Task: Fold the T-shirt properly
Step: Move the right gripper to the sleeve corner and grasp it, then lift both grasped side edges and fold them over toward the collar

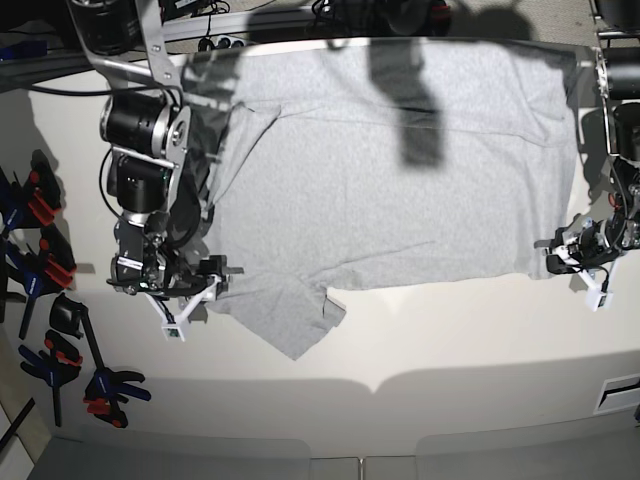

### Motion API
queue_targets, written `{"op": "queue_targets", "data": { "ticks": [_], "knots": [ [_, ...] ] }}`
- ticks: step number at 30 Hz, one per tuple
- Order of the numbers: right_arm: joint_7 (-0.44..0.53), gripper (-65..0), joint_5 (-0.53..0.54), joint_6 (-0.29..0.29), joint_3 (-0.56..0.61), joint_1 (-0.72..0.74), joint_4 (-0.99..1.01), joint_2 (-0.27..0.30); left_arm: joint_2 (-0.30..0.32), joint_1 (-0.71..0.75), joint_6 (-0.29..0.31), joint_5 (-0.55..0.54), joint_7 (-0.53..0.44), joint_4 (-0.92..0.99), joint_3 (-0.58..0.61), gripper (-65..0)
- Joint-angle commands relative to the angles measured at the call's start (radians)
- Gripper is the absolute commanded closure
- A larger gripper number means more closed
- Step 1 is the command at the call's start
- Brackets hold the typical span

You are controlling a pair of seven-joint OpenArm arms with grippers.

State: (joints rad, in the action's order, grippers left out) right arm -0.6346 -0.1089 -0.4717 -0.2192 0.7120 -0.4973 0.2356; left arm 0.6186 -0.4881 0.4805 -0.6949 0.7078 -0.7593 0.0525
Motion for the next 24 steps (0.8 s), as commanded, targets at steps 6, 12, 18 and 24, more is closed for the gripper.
{"op": "queue_targets", "data": {
  "ticks": [6, 12, 18, 24],
  "knots": [
    [-0.012, -31.0, 0.026, 0.010, -0.002, 0.009, 0.100, 0.005, 0.022, -0.027, 0.007, -0.013, -0.024, -0.016, -0.006, 0.0],
    [-0.044, -19.0, 0.040, -0.015, -0.002, 0.011, 0.099, 0.000, 0.022, -0.027, 0.007, -0.013, -0.024, -0.016, -0.006, 0.0],
    [-0.042, 0.0, 0.040, -0.015, -0.002, 0.024, 0.097, 0.000, 0.022, -0.028, 0.006, -0.013, -0.028, -0.016, -0.006, 0.0],
    [-0.034, 0.0, 0.041, -0.015, -0.002, 0.084, 0.092, 0.000, 0.022, -0.031, 0.006, -0.013, -0.071, -0.016, -0.006, 0.0]
  ]
}}
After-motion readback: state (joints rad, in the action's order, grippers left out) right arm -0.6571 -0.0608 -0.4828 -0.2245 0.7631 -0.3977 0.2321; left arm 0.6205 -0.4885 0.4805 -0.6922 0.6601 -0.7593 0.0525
